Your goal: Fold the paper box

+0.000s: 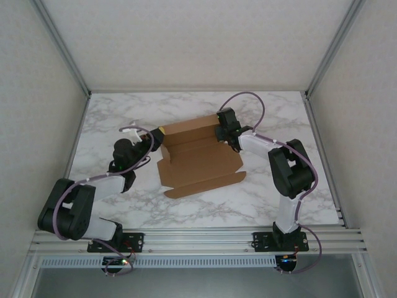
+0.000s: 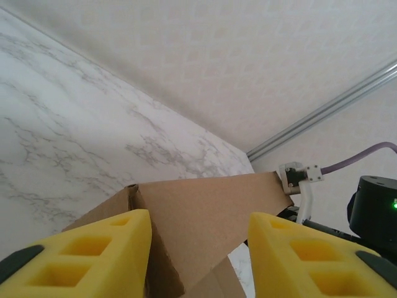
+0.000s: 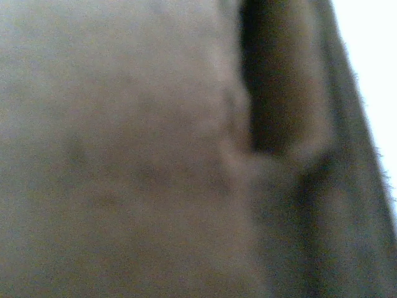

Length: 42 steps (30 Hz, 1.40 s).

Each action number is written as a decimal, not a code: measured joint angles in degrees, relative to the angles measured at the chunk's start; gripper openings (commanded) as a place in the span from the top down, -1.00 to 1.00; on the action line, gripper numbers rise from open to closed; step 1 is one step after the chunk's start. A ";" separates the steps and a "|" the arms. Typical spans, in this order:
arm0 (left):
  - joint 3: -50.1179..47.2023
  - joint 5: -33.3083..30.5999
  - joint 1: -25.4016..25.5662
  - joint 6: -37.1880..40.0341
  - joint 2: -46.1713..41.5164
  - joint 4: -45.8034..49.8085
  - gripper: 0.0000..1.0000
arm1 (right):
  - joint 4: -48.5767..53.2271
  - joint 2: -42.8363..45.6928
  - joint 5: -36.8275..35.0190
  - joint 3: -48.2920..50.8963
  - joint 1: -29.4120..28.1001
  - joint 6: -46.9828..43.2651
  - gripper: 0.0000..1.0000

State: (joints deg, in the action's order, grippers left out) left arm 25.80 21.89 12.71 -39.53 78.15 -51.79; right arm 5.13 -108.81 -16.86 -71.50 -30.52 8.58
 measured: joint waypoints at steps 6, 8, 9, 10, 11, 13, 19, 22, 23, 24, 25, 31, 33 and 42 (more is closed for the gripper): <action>0.96 -4.22 -2.03 6.03 -10.80 11.96 -0.20 | 0.04 0.00 -0.11 0.02 -0.24 0.00 0.79; 1.68 -6.47 -2.89 8.24 -14.82 15.02 -0.20 | 0.04 0.00 -0.11 0.02 -0.24 0.00 0.79; 1.99 -8.07 -3.21 9.25 -16.68 16.26 -0.22 | 0.04 0.00 -0.11 0.02 -0.24 0.00 0.79; 2.10 -9.70 -3.48 10.08 -18.32 17.27 -0.23 | 0.04 0.00 -0.09 0.02 -0.24 0.00 0.79; 2.10 -11.47 -3.67 10.97 -19.96 18.38 -0.20 | 0.04 0.00 -0.11 0.02 -0.24 -0.02 0.79; 2.16 -15.34 -3.87 12.44 -22.21 20.52 -0.12 | 0.04 0.00 -0.09 0.02 -0.24 0.00 0.79; 5.31 -22.99 -4.15 14.97 -16.17 33.05 0.06 | 0.09 0.00 -0.07 0.00 -0.24 -0.02 0.79; 5.29 -22.77 -4.13 15.61 -11.93 37.73 0.09 | 0.20 0.00 -0.07 -0.04 -0.24 -0.02 0.79; 5.29 -22.43 -4.02 15.93 -10.60 38.88 0.11 | 0.22 0.00 -0.07 -0.07 -0.24 -0.02 0.79; 5.31 -21.90 -3.85 16.35 -9.53 39.65 0.13 | 0.24 0.00 -0.04 -0.07 -0.24 -0.02 0.79; 5.44 -21.44 -3.61 16.81 -8.44 40.46 0.15 | 0.26 0.00 -0.04 -0.11 -0.24 -0.02 0.78; 7.34 -18.38 -0.20 20.79 -5.33 43.04 0.10 | 0.55 -0.04 -0.04 -0.28 -0.24 -0.02 0.79; 8.11 -17.29 0.98 22.10 -5.33 43.04 0.10 | 0.74 -0.04 -0.02 -0.42 -0.24 -0.02 0.78; 10.12 -15.52 5.22 26.71 -4.07 43.08 0.06 | 1.79 -0.22 0.11 -1.09 -0.26 -0.02 0.78</action>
State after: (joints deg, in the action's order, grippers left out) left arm 35.92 6.37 17.93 -12.82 74.08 -8.71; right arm 6.92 -109.03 -16.75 -72.60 -30.79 8.56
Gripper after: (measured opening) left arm 0.466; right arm 0.112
